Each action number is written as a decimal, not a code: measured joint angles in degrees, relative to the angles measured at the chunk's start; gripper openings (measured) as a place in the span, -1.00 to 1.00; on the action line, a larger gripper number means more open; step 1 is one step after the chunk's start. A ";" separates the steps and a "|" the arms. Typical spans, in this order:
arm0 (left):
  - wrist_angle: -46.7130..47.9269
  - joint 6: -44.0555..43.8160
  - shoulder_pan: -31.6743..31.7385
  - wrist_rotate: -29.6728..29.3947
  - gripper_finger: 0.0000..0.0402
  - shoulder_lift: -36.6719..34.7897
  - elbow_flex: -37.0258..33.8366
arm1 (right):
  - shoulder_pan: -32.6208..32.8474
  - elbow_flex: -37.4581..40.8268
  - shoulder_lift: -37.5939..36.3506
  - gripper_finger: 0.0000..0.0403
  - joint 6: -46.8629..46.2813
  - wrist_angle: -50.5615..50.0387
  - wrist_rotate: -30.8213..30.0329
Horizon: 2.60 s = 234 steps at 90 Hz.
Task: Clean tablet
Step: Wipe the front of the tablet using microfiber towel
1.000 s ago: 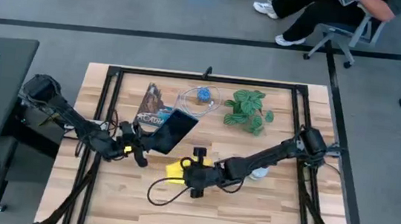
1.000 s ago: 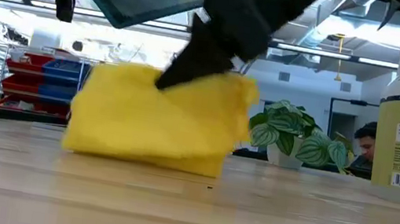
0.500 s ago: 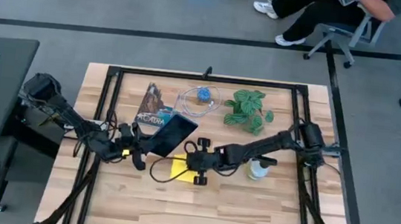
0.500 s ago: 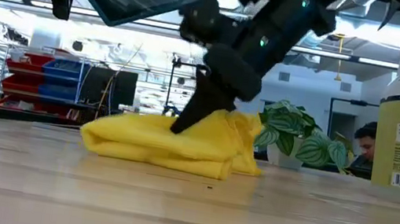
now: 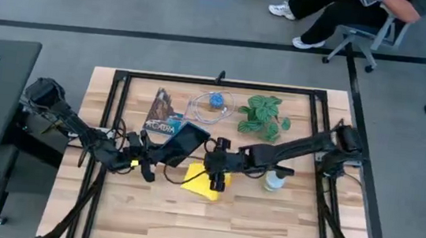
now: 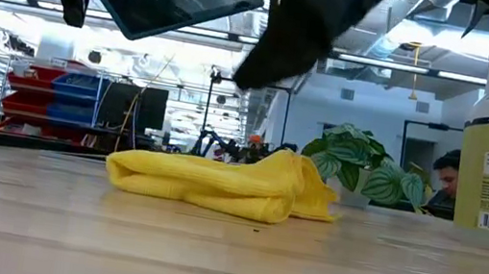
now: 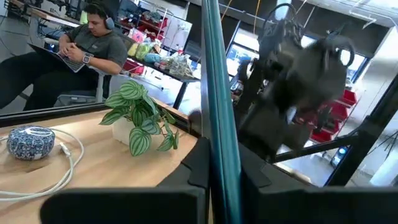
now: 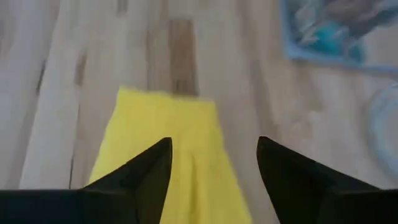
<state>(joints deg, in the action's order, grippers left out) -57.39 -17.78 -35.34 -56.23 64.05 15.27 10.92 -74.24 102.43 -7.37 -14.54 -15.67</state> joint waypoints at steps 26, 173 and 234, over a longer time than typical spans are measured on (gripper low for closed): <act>-0.15 0.67 -4.23 0.24 -0.95 0.00 0.00 | -0.51 15.80 -5.17 0.01 1.86 35.37 2.56; 15.16 -2.58 -4.14 8.07 -0.66 0.07 -0.02 | -3.20 6.38 -7.30 -0.93 -1.22 21.56 15.95; 16.55 -4.28 0.88 14.82 -0.78 0.83 -0.02 | -3.26 4.64 -6.91 -0.92 0.36 19.47 18.28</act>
<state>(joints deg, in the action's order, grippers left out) -40.84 -22.06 -34.46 -41.40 64.88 15.25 7.66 -69.60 95.53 -7.01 4.93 2.61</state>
